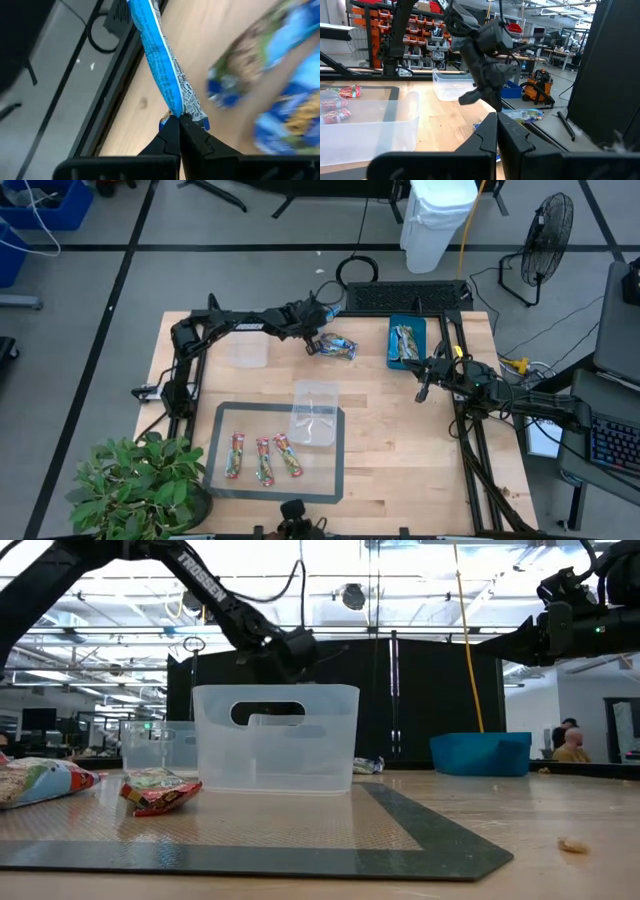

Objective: Pick and place Granola Bars by type
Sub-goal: Put the blue granola bar into the top blue bin

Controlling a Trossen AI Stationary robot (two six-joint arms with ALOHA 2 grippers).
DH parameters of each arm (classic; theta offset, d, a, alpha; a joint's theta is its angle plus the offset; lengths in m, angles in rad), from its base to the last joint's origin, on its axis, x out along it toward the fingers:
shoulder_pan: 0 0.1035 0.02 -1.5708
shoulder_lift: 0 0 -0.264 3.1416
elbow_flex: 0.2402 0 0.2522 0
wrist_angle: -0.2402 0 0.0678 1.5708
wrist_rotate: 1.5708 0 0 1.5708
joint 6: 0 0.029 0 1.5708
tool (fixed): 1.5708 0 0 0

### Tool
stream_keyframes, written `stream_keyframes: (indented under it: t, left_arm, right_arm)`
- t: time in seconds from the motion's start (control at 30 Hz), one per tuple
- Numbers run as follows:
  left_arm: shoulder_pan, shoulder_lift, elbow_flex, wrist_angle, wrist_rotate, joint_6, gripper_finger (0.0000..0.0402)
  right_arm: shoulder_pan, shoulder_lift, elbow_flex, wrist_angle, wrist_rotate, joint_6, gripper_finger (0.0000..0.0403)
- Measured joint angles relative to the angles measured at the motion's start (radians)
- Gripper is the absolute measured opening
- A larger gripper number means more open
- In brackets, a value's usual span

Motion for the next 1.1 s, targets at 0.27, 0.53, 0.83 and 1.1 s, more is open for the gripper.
stream_keyframes:
  t: [0.27, 0.53, 0.83, 1.1]
  left_arm:
    - [-0.066, -0.158, 0.000, -0.054, -0.014, 0.000, 0.0001]
    - [-0.135, -0.395, -0.098, -0.059, -0.027, -0.035, 0.0001]
    - [-0.172, -0.671, -0.389, 0.119, -0.040, -0.108, 0.0000]
    - [-0.172, -0.883, -0.637, 0.262, 0.079, -0.201, 0.0000]
  right_arm:
    - [0.000, 0.000, 0.000, 0.000, 0.000, 0.000, 0.0004]
    - [0.000, 0.000, 0.000, 0.000, 0.000, 0.000, 0.0004]
    - [0.000, 0.000, 0.000, 0.000, 0.000, 0.000, 0.0004]
    - [0.000, 0.000, 0.000, 0.000, 0.000, 0.000, 0.0004]
